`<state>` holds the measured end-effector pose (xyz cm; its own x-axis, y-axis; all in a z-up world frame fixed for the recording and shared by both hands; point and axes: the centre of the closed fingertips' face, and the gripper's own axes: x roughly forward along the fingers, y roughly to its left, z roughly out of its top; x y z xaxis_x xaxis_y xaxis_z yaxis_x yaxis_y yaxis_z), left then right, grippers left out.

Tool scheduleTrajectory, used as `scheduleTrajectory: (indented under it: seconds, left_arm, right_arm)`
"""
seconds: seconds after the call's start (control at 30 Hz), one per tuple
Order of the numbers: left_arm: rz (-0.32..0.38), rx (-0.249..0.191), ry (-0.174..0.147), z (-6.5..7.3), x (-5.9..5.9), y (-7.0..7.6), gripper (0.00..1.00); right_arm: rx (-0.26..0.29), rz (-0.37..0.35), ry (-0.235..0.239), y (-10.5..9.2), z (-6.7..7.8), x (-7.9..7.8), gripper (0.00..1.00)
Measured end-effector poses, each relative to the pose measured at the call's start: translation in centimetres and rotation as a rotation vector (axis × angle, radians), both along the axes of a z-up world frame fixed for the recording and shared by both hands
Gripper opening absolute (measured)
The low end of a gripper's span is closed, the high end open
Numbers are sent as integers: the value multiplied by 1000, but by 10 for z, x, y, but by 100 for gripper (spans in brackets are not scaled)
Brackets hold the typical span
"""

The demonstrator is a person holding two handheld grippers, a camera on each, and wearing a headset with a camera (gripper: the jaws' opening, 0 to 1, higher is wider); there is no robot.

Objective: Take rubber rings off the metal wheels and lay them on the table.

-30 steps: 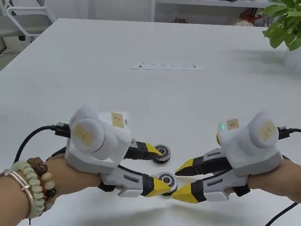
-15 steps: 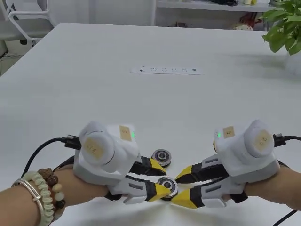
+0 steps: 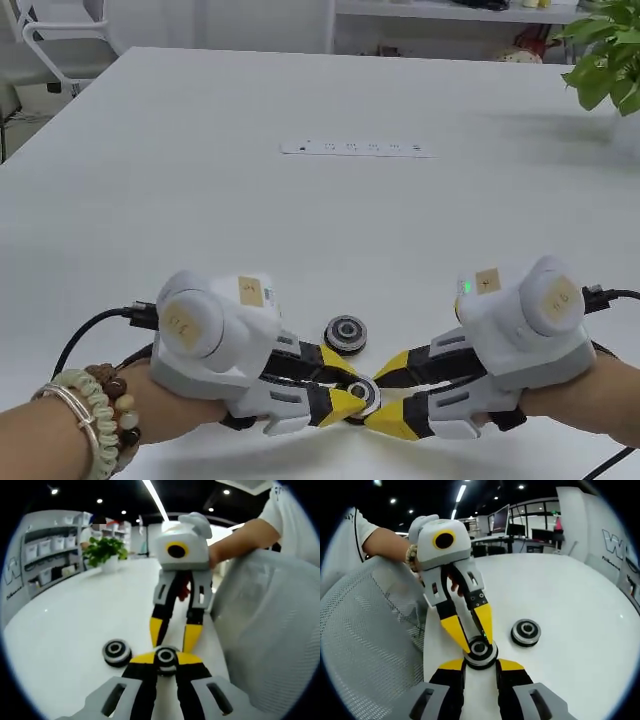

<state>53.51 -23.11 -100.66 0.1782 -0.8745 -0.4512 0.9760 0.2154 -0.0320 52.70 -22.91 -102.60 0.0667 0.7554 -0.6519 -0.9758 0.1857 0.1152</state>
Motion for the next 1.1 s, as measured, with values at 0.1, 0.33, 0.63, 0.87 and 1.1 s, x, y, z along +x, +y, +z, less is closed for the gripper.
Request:
scheduleTrajectory:
  seconds: [0.1, 0.33, 0.63, 0.87, 1.1]
  left_arm:
    - [5, -19, 6, 1, 0, 0, 14]
    - [20, -19, 0, 2, 2, 2, 14]
    - [29, -22, 5, 2, 2, 3, 14]
    - [35, -27, 9, 2, 2, 3, 14]
    - [39, -24, 7, 1, 4, 4, 14]
  right_arm:
    - [3, 1, -6, 0, 0, 0, 21]
    - [-1, -3, -19, -2, 1, 3, 15]
    - [-12, 7, -43, -3, 1, 4, 12]
    - [-33, 14, -69, -5, -1, 6, 5]
    - [-58, -12, -94, -8, 1, 13, 0]
